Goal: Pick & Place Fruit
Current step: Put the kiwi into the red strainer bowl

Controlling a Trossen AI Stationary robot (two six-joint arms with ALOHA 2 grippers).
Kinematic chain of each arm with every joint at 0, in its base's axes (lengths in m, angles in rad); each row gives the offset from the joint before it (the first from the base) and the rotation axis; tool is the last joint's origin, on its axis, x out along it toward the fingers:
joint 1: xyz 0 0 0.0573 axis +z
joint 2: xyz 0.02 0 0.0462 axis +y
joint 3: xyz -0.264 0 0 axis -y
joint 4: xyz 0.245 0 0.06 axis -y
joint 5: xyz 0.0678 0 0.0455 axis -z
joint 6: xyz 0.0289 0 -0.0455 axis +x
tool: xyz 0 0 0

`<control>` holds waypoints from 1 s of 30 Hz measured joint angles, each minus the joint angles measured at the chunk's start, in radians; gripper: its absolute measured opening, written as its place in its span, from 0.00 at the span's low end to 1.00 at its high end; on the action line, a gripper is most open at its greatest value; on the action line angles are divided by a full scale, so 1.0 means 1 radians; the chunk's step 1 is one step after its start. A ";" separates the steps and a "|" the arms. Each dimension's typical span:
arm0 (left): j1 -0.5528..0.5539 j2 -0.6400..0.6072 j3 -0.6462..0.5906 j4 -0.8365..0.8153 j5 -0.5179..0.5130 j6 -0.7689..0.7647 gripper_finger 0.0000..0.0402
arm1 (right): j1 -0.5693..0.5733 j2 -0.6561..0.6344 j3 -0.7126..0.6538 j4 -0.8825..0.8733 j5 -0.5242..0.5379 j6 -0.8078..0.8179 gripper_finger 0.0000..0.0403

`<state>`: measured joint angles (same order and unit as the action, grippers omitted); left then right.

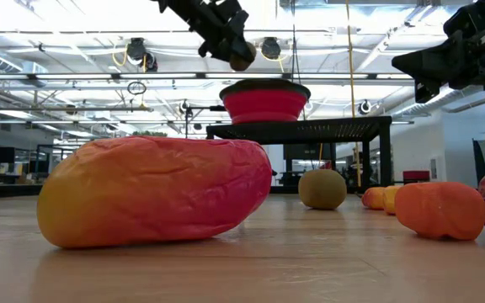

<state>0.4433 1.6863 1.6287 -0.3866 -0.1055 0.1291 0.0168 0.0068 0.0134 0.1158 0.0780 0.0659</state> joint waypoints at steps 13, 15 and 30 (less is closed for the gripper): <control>-0.047 0.164 0.306 -0.192 -0.068 0.128 0.50 | 0.000 0.000 0.000 0.000 0.003 0.000 0.00; -0.047 0.233 0.419 -0.289 -0.073 0.131 0.50 | 0.000 0.000 0.000 0.000 0.003 0.000 0.00; -0.040 0.429 0.665 -0.614 -0.079 0.095 0.50 | 0.000 0.000 0.000 0.000 0.003 -0.003 0.00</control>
<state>0.4034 2.1151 2.2937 -1.0003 -0.1844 0.2237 0.0167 0.0067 0.0132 0.1162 0.0814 0.0631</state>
